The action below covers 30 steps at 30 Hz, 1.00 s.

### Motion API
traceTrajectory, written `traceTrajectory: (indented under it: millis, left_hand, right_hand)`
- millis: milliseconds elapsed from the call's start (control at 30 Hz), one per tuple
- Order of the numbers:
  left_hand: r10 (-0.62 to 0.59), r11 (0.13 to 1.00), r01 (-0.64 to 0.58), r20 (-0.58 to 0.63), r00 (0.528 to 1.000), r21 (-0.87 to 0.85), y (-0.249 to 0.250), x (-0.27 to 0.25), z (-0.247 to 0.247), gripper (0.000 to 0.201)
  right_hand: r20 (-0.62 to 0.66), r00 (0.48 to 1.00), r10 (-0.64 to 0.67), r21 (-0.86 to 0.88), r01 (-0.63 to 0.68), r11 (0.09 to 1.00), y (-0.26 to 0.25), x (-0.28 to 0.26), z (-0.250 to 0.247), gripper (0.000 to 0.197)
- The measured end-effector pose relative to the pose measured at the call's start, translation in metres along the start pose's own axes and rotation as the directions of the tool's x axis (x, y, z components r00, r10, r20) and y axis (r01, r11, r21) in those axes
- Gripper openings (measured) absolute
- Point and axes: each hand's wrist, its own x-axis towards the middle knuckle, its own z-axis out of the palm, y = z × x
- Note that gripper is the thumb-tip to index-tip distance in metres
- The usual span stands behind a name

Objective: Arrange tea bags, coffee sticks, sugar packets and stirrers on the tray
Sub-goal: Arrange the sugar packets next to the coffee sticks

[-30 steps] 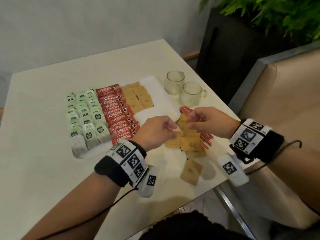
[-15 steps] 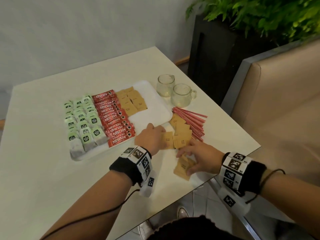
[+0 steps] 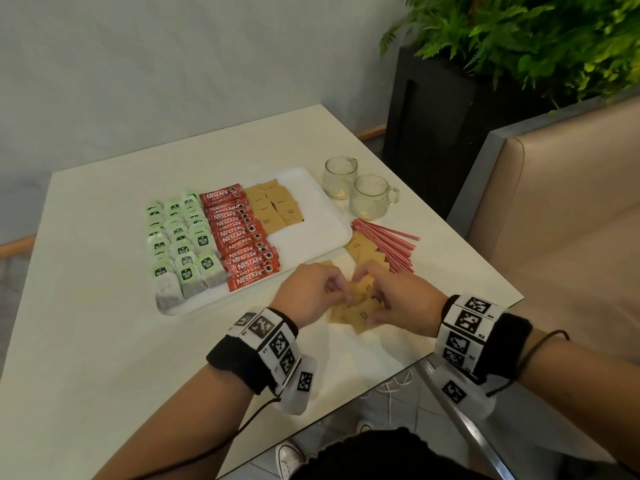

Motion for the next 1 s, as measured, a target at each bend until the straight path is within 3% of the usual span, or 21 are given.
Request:
traceTrajectory:
  millis: [67,200,267,367,467,567,633,767,900,1000]
  left_hand:
    - [0.023,0.998,-0.022,0.013,1.0,-0.059,0.003,-0.003,0.002,0.005]
    - [-0.022,0.989,0.022,0.001,1.0,-0.145,0.003,-0.005,-0.001,0.007]
    - [-0.106,0.991,0.092,-0.147,0.983,-0.101,-0.006,0.001,-0.01,0.016]
    - [-0.188,0.977,0.21,-0.353,0.916,0.023,-0.025,0.014,-0.028,0.019]
    - [-0.189,0.958,0.24,-0.281,0.941,0.16,-0.03,0.023,-0.029,0.018]
    - [-0.215,0.94,0.229,-0.083,0.973,0.251,-0.025,0.028,-0.017,0.034]
    - [-0.214,0.916,0.207,-0.018,0.977,0.342,-0.024,0.028,-0.01,0.044]
    - [-0.209,0.877,0.207,-0.044,0.977,0.433,-0.021,0.024,-0.004,0.045]
    - [-0.195,0.89,0.189,-0.027,0.98,0.415,-0.018,0.024,-0.002,0.042]
    - [-0.192,0.917,0.189,-0.026,0.981,0.35,-0.017,0.024,0.001,0.054]
  right_hand:
    - [-0.017,0.999,0.037,-0.045,-0.038,0.998,-0.005,0.006,-0.002,0.07]
    - [0.036,0.999,0.04,-0.067,-0.037,0.997,-0.007,0.01,0.002,0.014]
    - [0.036,0.999,0.04,-0.048,-0.039,0.998,-0.004,0.009,0.003,0.019]
    - [0.025,0.998,0.053,-0.06,-0.052,0.997,0.002,0.006,0.0,0.026]
    - [0.003,0.998,0.06,-0.033,-0.06,0.998,0.009,0.004,-0.005,0.028]
    - [0.023,0.996,0.082,0.022,-0.082,0.996,0.012,0.004,-0.011,0.022]
    - [0.036,0.997,0.074,0.034,-0.075,0.997,0.014,0.003,-0.015,0.028]
    - [0.025,0.998,0.065,0.068,-0.066,0.995,0.017,0.0,-0.019,0.02]
    - [0.028,0.999,0.043,0.098,-0.046,0.994,0.017,-0.001,-0.017,0.02]
    - [0.039,0.999,0.011,0.1,-0.015,0.995,0.017,0.003,-0.012,0.019]
